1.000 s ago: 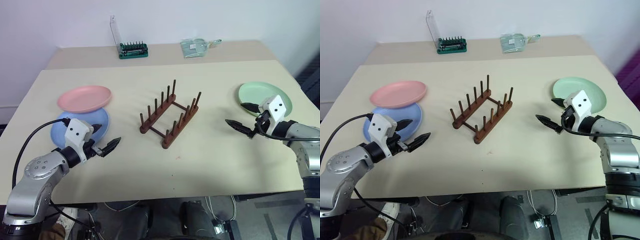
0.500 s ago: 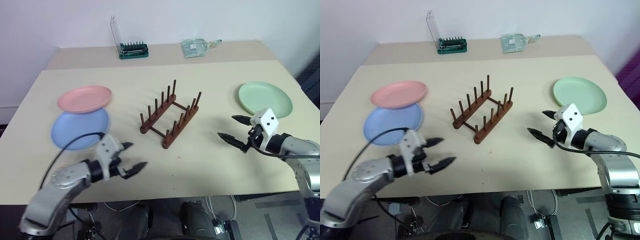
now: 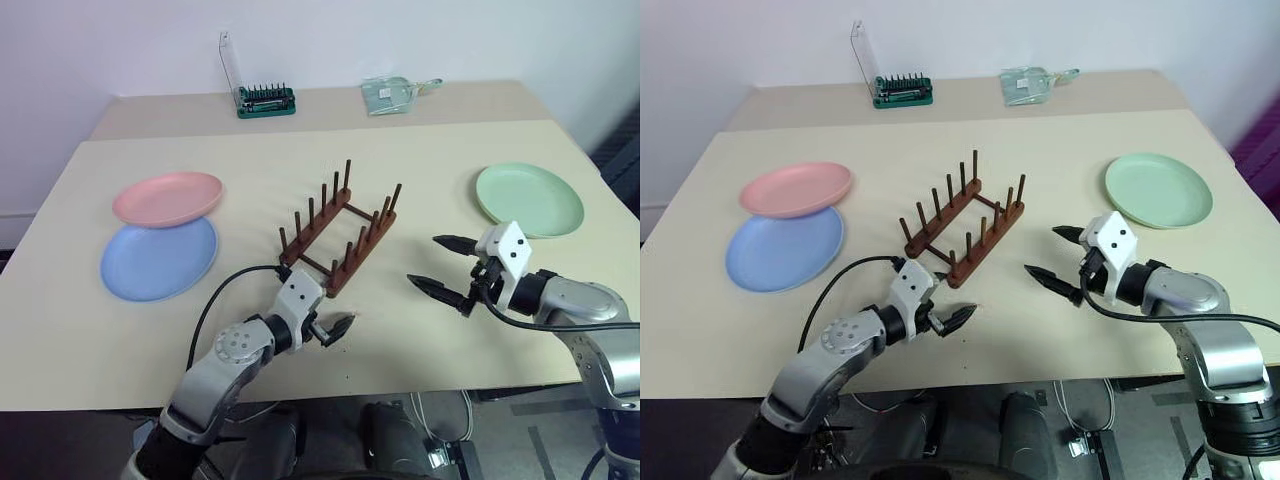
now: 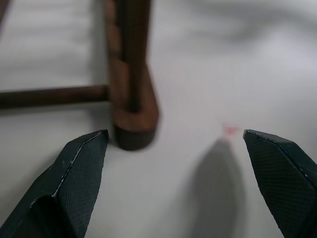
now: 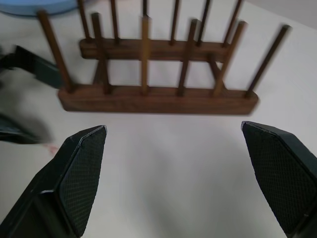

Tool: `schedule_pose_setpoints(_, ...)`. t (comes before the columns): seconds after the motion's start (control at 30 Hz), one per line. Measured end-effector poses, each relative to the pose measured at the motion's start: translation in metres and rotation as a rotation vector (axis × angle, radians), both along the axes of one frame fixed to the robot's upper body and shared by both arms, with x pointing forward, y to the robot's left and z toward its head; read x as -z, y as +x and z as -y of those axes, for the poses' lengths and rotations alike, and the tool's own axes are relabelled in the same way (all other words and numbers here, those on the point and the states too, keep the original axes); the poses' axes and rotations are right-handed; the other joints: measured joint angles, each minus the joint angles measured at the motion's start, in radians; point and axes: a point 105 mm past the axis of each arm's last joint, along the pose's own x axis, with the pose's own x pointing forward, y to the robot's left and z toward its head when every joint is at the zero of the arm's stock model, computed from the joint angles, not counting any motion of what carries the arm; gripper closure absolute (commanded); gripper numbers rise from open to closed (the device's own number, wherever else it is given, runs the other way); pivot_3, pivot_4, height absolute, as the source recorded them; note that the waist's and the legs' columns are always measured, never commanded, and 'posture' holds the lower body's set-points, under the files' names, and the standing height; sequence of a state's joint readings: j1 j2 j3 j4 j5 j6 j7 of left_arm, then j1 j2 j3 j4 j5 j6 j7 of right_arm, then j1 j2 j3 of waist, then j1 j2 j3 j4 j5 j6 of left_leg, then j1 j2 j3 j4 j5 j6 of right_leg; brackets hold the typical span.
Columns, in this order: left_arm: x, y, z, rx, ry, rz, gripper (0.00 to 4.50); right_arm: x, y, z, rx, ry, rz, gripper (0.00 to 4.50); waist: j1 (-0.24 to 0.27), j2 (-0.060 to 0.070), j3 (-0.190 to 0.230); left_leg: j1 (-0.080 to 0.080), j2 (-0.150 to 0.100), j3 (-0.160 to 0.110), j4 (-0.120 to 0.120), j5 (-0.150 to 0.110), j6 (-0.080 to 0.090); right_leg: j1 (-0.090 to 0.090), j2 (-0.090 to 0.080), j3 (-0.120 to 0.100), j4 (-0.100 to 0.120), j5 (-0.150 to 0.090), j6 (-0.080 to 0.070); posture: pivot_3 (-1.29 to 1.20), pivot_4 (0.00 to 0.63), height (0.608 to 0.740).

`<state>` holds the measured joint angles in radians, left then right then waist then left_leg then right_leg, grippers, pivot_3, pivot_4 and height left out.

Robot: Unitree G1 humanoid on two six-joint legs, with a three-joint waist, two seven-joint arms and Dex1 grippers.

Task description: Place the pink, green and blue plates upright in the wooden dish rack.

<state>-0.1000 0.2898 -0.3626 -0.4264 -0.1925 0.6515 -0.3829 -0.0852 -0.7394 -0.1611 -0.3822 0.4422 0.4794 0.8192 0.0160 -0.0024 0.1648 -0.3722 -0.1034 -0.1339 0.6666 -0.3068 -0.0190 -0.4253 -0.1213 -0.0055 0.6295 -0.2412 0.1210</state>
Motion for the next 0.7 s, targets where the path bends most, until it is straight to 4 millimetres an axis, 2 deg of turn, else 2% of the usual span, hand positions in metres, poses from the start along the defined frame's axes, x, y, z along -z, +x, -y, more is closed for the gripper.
schedule_pose_setpoints(0.07,-0.001,0.006,0.004,-0.007,-0.003,0.005,0.00,0.001,-0.002,-0.002,-0.006,0.007,-0.005,0.05,0.003,0.000,0.000,0.000,0.000,0.000,0.000,0.000,0.000,0.000,0.000,0.000,0.000,0.000,0.000,0.00,0.150,0.740)
schedule_pose_setpoints(0.17,-0.001,0.015,0.007,-0.022,0.011,0.015,0.86,0.005,-0.003,-0.002,-0.004,0.015,-0.017,0.00,0.003,0.000,0.000,0.000,0.000,0.000,0.000,0.000,0.000,0.000,0.000,0.000,0.000,0.000,0.000,0.00,0.150,0.740)
schedule_pose_setpoints(0.33,-0.002,0.027,0.004,-0.048,0.011,0.033,3.43,0.010,-0.004,-0.009,-0.007,0.035,-0.035,0.00,0.005,0.000,0.000,0.000,-0.001,0.000,0.001,0.000,0.000,0.000,0.000,0.000,0.000,0.000,0.001,0.00,0.150,0.740)
schedule_pose_setpoints(0.37,-0.006,0.029,0.005,-0.047,0.006,0.052,3.74,0.011,-0.005,-0.009,-0.008,0.037,-0.037,0.00,0.008,0.000,0.000,0.000,-0.001,0.000,0.001,0.000,0.000,0.000,0.000,0.000,0.000,0.000,0.001,0.00,0.150,0.740)
schedule_pose_setpoints(0.6,-0.005,0.035,0.005,-0.003,0.012,0.068,3.73,0.013,-0.012,-0.012,-0.008,0.023,-0.044,0.00,0.025,0.000,-0.001,0.000,-0.001,0.000,0.001,0.000,0.000,0.000,0.000,0.000,0.000,0.001,0.001,0.00,0.150,0.740)
schedule_pose_setpoints(0.7,-0.011,0.043,0.004,0.130,0.017,0.074,3.73,0.023,-0.017,-0.004,0.013,-0.027,-0.087,0.00,0.030,0.000,0.000,0.000,-0.001,0.000,0.001,0.000,0.000,0.000,0.000,0.000,0.000,0.001,0.001,0.00,0.150,0.740)
